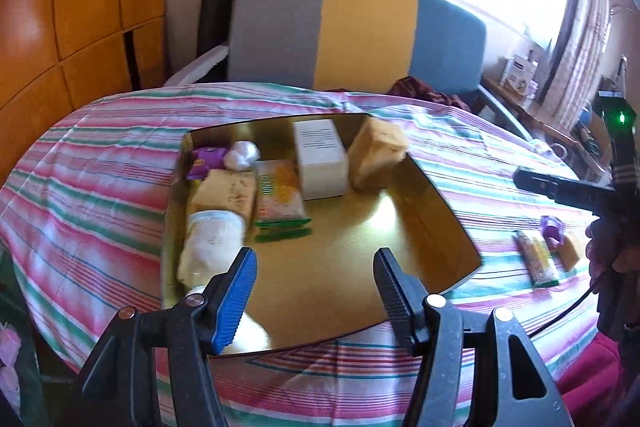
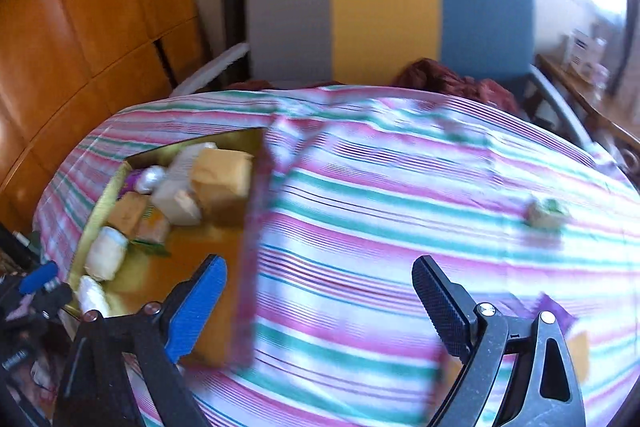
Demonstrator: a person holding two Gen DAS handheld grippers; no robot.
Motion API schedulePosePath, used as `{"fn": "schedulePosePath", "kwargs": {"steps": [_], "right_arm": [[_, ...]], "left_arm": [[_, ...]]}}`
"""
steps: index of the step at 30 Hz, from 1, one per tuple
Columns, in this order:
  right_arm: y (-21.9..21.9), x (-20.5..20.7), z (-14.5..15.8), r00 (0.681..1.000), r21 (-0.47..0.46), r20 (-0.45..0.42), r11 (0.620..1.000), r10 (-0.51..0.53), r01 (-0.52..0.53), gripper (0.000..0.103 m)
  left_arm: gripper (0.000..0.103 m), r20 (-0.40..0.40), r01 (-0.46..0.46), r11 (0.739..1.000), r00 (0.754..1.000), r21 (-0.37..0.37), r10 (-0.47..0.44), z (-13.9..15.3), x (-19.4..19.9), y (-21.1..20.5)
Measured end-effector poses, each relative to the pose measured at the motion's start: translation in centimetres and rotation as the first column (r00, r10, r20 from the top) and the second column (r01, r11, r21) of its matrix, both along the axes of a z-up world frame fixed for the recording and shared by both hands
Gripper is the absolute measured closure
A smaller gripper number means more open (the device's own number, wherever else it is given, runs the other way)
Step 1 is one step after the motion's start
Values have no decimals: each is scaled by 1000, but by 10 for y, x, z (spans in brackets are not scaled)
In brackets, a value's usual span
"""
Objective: Organize objects
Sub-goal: 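Move both tools back toward the remaining items on the cloth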
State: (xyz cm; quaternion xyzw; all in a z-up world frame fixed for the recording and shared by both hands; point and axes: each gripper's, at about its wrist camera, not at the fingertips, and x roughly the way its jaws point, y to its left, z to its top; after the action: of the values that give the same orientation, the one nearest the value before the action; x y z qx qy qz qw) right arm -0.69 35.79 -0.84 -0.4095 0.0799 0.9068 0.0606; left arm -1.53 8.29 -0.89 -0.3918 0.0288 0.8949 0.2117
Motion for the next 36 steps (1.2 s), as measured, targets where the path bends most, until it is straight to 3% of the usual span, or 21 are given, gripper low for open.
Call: {"fn": "schedulePosePath", "kwargs": {"steps": [5, 9, 12, 14, 16, 19, 23, 29, 36], "right_arm": [[65, 47, 4, 987, -5, -5, 987, -162, 162, 8], [120, 86, 10, 942, -7, -29, 942, -335, 335, 7], [162, 118, 8, 862, -35, -52, 863, -505, 503, 5], [188, 139, -4, 790, -72, -49, 791, -611, 607, 5], [207, 154, -17, 732, -151, -9, 724, -682, 673, 5], [225, 167, -22, 672, -229, 14, 652, -740, 723, 5], [231, 170, -26, 672, -282, 32, 638, -740, 716, 5], [224, 165, -28, 698, -299, 37, 659, -715, 690, 5], [225, 163, -32, 710, -330, 46, 660, -703, 675, 5]], "left_arm": [[42, 37, 89, 995, 995, 33, -91, 2, 3, 25], [43, 66, 170, 984, 983, 51, -173, 3, 6, 55], [43, 73, 242, 969, 967, 52, -245, 5, 12, 83], [43, 89, 288, 956, 952, 59, -292, 5, 15, 102], [43, 103, 340, 938, 933, 65, -345, 4, 22, 124], [43, 131, 407, 912, 902, 62, -411, -3, 30, 158], [43, 185, 474, 878, 859, 58, -477, -21, 36, 201], [43, 299, 523, 847, 797, 90, -524, -50, 36, 252], [43, 364, 495, 858, 780, 136, -508, -64, 28, 291]]}}
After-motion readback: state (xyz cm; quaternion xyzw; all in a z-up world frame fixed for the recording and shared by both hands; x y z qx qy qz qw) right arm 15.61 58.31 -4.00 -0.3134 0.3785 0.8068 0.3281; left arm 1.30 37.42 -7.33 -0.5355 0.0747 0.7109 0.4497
